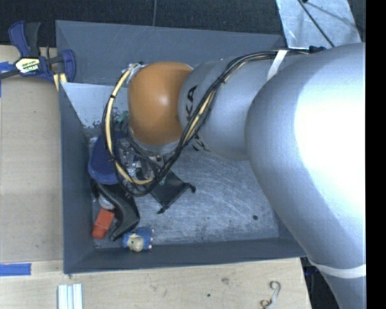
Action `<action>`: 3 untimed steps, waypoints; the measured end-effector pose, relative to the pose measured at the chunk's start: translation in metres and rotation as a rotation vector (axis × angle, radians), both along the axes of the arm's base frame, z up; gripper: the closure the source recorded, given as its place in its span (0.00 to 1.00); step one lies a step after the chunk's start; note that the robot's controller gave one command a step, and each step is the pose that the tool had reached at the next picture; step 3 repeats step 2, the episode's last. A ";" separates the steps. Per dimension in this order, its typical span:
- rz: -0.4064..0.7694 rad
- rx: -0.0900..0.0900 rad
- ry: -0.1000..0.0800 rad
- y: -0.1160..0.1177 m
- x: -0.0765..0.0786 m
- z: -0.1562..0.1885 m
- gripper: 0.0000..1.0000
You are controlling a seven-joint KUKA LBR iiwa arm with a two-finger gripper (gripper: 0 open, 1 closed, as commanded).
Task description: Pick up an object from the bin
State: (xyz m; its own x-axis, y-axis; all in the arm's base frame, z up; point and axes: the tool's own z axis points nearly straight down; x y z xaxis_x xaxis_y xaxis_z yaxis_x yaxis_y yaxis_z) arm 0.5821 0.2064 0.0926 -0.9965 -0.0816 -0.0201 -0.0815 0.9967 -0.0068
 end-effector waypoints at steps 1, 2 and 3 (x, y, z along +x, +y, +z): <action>0.185 0.005 0.008 0.007 -0.024 0.068 1.00; 0.200 0.006 0.009 0.009 -0.021 0.148 1.00; 0.200 0.006 0.009 0.009 -0.021 0.148 1.00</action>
Offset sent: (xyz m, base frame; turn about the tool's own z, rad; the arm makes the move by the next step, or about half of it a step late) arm -0.0277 0.0076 0.0653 -0.1867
